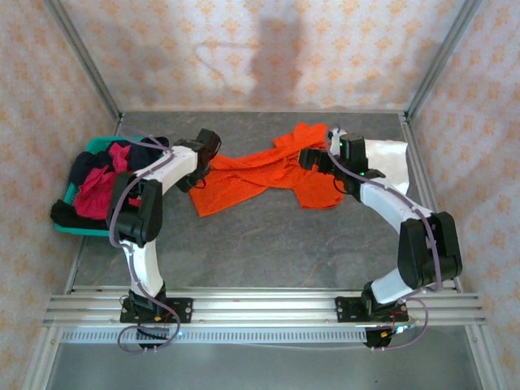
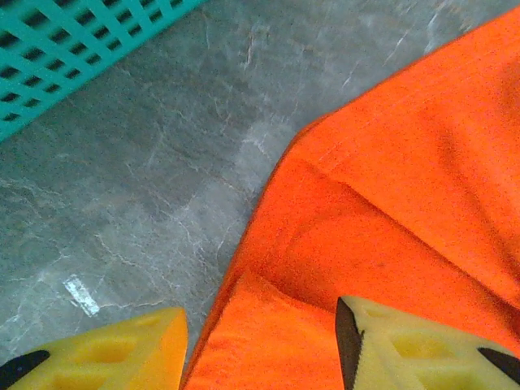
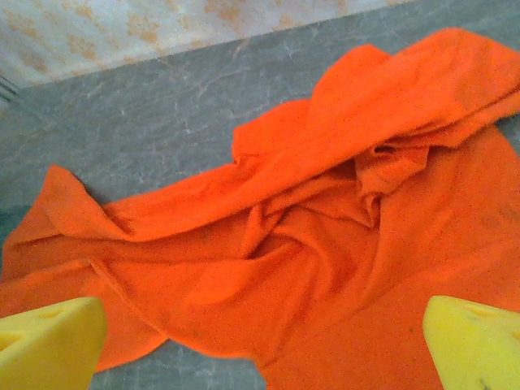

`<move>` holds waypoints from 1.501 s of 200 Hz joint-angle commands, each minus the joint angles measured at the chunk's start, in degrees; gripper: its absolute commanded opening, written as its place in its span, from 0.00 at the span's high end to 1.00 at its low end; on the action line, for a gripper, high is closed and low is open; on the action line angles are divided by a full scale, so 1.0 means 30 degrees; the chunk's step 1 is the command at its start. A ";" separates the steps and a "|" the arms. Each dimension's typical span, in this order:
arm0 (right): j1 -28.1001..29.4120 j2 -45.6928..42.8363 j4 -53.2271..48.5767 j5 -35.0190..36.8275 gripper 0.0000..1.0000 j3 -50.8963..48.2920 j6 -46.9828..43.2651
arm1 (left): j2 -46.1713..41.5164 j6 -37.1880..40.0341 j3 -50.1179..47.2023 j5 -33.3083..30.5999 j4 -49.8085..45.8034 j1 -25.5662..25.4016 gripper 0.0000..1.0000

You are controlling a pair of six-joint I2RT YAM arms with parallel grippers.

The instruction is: Fold and stack the t-shirts

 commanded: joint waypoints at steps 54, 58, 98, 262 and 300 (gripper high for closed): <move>-0.0003 -0.1408 -0.0934 0.0889 0.01 -0.0353 -0.0998 | 0.1921 -0.0702 0.0633 0.1474 0.0414 0.0470 0.53; -0.0002 -0.1425 -0.0917 0.0867 0.01 -0.0360 -0.0991 | 0.1957 -0.0702 0.0647 0.1477 0.0413 0.0458 0.54; -0.0002 -0.1474 -0.0973 0.0869 0.01 -0.0389 -0.0959 | 0.2032 -0.0644 0.0662 0.1485 0.0341 0.0580 0.71; -0.0035 -0.0899 -0.4415 0.3377 0.00 0.0127 0.0242 | -0.3811 -0.0028 -0.2553 0.0445 -0.0569 -0.0418 0.84; -0.0132 -0.1243 -0.5060 0.3879 0.00 -0.0567 0.0812 | -0.5502 -0.0269 -0.3714 0.0107 -0.1015 -0.1590 0.93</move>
